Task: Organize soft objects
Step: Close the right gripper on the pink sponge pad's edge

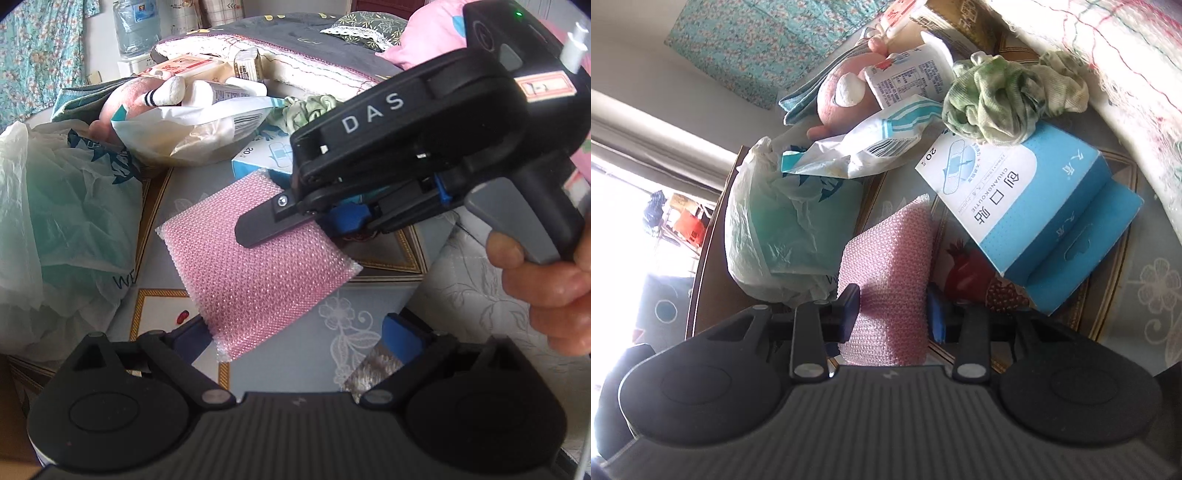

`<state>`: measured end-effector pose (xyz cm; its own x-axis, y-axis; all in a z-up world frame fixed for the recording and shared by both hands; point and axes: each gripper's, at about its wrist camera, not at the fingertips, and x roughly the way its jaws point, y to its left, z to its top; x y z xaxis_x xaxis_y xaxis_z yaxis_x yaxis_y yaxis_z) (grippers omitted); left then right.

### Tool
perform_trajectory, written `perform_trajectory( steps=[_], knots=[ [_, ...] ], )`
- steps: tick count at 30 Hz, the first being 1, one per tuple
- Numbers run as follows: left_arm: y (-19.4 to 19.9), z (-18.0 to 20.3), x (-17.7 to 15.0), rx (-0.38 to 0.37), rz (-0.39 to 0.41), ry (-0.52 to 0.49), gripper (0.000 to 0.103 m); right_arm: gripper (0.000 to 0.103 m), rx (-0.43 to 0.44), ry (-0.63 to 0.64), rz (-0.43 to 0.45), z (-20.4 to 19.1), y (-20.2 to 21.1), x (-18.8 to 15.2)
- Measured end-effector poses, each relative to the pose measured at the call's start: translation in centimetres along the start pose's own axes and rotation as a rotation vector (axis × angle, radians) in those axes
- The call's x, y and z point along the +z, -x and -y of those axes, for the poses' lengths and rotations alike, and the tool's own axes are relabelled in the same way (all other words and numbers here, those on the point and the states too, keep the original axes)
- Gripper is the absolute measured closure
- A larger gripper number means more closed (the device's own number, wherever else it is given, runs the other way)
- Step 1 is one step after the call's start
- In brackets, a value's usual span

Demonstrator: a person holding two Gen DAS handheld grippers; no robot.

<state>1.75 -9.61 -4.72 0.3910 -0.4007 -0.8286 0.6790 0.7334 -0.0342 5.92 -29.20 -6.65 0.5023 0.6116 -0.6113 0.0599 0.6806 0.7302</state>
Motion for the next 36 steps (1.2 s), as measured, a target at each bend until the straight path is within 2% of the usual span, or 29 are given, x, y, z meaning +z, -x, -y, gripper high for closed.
perform_trajectory(
  steps=[8,15,16,18,21,25,30,36],
  knots=[
    [2.1,0.1,-2.6,0.026,0.047,0.036,0.006,0.063,0.006,0.159,-0.068,-2.0,-0.9,0.1],
    [3.5,-2.1,-3.4,0.134,0.103,0.108,0.007,0.061,-0.042,0.221,-0.020,-3.3,0.1,0.4],
    [3.4,-2.5,-3.5,0.133,0.096,0.128,0.008,0.061,-0.042,0.211,-0.021,-3.1,0.1,0.6],
    [2.8,-3.2,-3.2,0.112,0.079,0.175,0.017,0.061,-0.040,0.190,-0.031,-2.8,-0.3,0.6],
    [2.1,-4.2,-2.5,0.092,0.069,0.243,0.024,0.061,-0.021,0.183,-0.060,-2.9,-1.1,0.4],
    [2.2,-4.1,-2.1,0.080,0.057,0.213,0.029,0.061,-0.034,0.218,-0.046,-3.6,-0.5,0.6],
    [2.2,-4.7,-1.5,0.064,0.035,0.254,0.026,0.061,-0.050,0.210,-0.007,-3.5,0.2,1.5],
    [1.7,-5.6,-0.6,0.039,0.027,0.302,0.024,0.059,-0.056,0.184,-0.050,-3.2,-1.0,1.4]
  ],
)
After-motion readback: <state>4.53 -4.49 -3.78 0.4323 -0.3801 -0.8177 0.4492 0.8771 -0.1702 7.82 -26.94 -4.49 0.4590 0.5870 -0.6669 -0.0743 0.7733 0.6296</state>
